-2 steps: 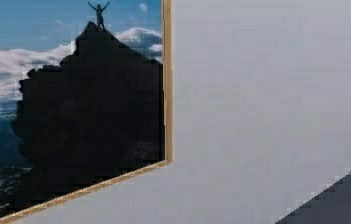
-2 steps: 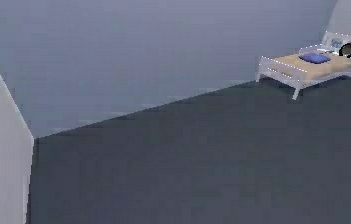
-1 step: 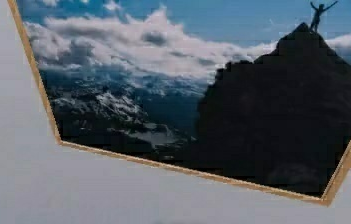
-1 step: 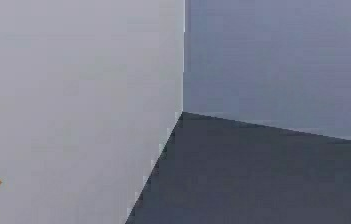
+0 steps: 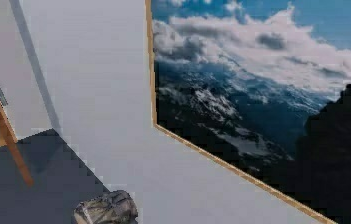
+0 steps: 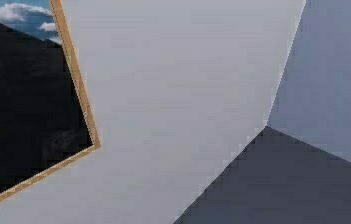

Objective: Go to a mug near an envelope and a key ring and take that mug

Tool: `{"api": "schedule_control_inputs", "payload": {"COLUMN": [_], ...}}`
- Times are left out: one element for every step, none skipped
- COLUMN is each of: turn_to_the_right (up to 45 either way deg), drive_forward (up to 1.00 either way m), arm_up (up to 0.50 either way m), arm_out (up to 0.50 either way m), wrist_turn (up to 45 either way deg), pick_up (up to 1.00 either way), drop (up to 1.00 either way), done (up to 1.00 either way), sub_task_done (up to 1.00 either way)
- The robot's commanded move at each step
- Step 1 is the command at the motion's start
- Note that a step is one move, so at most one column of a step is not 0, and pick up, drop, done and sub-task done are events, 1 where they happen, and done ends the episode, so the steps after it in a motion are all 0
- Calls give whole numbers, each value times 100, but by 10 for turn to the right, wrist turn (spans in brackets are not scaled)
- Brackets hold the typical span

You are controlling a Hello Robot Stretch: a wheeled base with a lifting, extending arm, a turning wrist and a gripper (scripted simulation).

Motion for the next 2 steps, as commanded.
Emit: {"api": "schedule_control_inputs", "payload": {"turn_to_the_right": [0, -450], "drive_forward": [10, 0], "arm_up": [0, 0], "arm_out": [0, 0], "wrist_turn": [0, 0], "pick_up": [0, 0], "drop": [0, 0], "done": [0, 0], "sub_task_done": [0, 0]}}
